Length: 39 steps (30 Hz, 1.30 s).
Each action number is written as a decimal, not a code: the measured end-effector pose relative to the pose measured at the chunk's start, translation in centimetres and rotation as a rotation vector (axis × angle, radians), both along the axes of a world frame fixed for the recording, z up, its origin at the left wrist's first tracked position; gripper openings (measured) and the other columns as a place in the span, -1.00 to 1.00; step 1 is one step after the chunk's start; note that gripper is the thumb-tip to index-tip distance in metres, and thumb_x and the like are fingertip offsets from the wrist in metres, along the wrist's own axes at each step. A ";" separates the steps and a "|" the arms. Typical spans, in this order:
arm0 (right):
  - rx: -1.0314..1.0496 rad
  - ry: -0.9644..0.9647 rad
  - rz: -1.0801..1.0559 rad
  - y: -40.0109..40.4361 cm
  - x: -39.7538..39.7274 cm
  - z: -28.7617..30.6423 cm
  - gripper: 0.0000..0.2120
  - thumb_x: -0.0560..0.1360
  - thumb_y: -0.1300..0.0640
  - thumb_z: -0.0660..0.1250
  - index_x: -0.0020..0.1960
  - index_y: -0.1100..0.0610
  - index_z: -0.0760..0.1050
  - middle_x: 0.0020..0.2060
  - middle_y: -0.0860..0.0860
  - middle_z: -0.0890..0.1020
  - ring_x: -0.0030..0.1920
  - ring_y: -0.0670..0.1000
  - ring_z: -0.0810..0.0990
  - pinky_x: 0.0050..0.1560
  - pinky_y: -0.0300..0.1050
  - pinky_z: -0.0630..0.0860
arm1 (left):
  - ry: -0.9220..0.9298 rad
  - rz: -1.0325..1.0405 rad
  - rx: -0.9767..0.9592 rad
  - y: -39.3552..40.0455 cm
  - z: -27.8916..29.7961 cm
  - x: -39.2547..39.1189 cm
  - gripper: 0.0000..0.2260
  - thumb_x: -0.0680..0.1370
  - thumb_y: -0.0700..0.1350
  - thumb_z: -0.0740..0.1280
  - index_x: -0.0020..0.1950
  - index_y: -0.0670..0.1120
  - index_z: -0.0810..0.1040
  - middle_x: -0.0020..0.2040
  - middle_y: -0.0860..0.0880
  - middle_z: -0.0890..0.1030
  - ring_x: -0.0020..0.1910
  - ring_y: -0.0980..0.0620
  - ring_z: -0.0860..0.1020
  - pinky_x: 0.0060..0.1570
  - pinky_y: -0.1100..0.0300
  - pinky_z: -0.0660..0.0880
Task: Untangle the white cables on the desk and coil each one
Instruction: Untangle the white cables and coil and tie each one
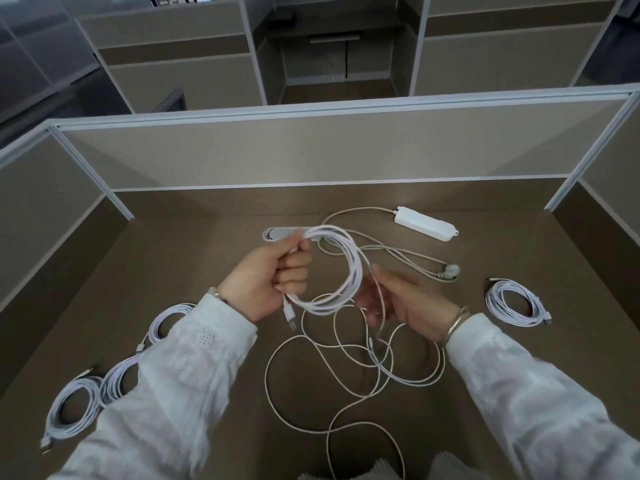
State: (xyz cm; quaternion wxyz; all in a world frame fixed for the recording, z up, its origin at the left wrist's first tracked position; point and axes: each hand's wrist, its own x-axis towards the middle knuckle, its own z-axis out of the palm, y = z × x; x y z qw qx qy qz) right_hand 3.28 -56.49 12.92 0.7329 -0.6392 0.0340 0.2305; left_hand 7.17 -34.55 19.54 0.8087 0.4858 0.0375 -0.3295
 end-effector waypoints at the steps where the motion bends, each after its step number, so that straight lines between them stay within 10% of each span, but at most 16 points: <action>1: -0.072 0.007 0.007 -0.2 -0.2 -0.8 -0.55 0.41 -0.18 0.18 -0.04 0.19 0.56 -0.30 0.08 0.64 -0.37 0.03 0.56 -0.27 -0.12 0.51 | -0.018 0.024 -0.002 0.5 0.3 0.4 -0.79 0.55 -0.01 0.17 -0.23 -0.07 0.37 -0.54 0.11 0.18 -0.58 0.18 0.00 -0.68 0.38 0.06; 14: -0.163 -0.055 -0.003 -2.9 -2.2 -4.4 -0.82 0.54 0.28 0.25 -0.08 0.17 0.63 -0.31 -0.07 0.66 -0.26 -0.13 0.50 -0.12 -0.36 0.45 | -0.107 0.228 -0.032 5.7 1.4 2.9 -0.75 0.60 0.02 0.11 -0.23 -0.05 0.33 -0.56 0.11 0.19 -0.55 0.14 -0.03 -0.67 0.37 0.08; 20: -0.156 -0.283 0.114 -0.5 -2.1 1.9 -0.86 0.37 0.11 0.43 -0.09 0.07 0.68 -0.11 0.06 0.71 -0.06 0.01 0.65 0.03 -0.22 0.56 | -0.158 0.177 0.198 3.2 -0.1 1.5 -0.70 0.66 -0.02 0.10 -0.24 -0.08 0.34 -0.53 0.07 0.17 -0.64 0.18 0.12 -0.64 0.38 0.08; 28: -0.733 -0.789 -0.006 2.2 -1.8 7.0 -0.94 0.37 0.06 0.50 -0.16 -0.06 0.69 -0.35 -0.24 0.62 -0.27 -0.14 0.59 -0.18 -0.20 0.49 | -0.411 -0.098 0.503 -0.1 -0.7 -0.8 -0.71 0.66 -0.06 0.16 -0.13 -0.25 0.40 -0.44 -0.04 0.20 -0.52 0.10 0.12 -0.53 0.31 0.08; 39: -1.034 -1.195 -0.236 4.3 -2.5 5.1 -0.82 0.44 0.00 0.28 -0.19 0.02 0.64 -0.22 -0.06 0.60 -0.25 -0.01 0.58 -0.27 -0.13 0.54 | -0.179 -0.334 0.363 -1.4 0.0 -2.4 -0.80 0.41 -0.07 0.37 -0.31 -0.10 0.40 -0.43 -0.01 0.15 -0.57 0.16 0.08 -0.54 0.33 0.02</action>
